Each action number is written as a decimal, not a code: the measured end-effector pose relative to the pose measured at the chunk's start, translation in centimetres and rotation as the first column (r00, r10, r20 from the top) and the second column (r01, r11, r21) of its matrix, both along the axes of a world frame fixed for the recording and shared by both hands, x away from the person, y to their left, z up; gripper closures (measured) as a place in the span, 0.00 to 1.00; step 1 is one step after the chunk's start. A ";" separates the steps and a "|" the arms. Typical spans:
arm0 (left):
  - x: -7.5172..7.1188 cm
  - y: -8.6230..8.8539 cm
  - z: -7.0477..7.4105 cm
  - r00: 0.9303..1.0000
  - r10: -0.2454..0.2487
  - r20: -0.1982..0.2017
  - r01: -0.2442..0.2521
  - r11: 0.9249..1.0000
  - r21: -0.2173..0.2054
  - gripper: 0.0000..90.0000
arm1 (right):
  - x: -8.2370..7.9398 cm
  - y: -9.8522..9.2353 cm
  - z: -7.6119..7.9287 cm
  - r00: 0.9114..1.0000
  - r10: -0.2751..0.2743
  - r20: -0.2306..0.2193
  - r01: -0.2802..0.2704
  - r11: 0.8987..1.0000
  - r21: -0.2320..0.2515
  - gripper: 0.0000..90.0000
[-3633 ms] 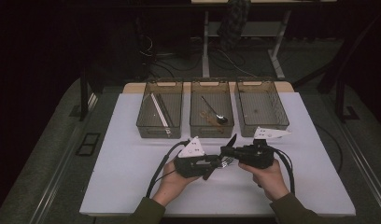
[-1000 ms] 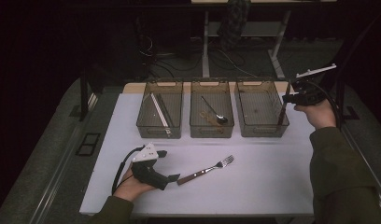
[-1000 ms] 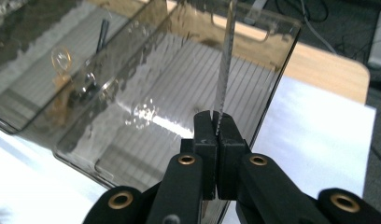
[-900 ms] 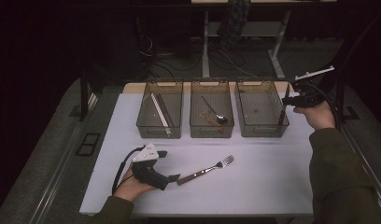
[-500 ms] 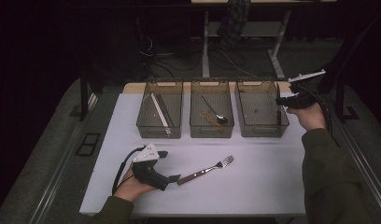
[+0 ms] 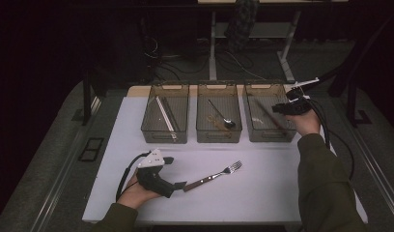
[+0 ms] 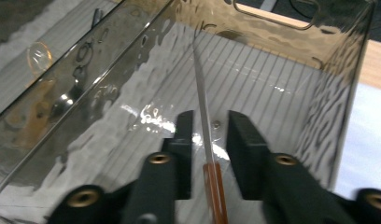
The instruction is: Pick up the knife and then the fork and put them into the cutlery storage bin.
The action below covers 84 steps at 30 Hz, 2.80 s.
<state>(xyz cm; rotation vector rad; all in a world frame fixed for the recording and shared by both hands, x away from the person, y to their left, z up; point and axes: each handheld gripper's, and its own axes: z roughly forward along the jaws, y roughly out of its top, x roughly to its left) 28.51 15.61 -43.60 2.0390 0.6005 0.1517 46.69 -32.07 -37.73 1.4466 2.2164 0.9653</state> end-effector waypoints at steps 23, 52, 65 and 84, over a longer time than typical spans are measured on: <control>0.1 -0.5 -0.1 1.000 0.002 -0.004 -0.002 1.000 0.029 0.00 | -10.3 1.3 -0.2 0.979 0.125 0.161 -0.142 0.985 0.098 0.23; 0.7 -4.8 0.8 0.999 -0.035 -0.014 0.036 0.998 0.055 0.33 | -19.7 3.5 -5.9 0.959 0.224 0.172 -0.247 0.961 0.125 0.18; 1.4 -8.8 -0.5 0.993 -0.088 -0.081 0.100 0.984 0.151 0.64 | -19.6 3.7 -6.1 0.959 0.229 0.169 -0.250 0.961 0.120 0.18; 0.8 -10.4 -1.3 0.994 -0.099 -0.039 0.106 0.965 0.241 0.84 | -19.5 3.5 -6.2 0.961 0.220 0.167 -0.241 0.963 0.119 0.18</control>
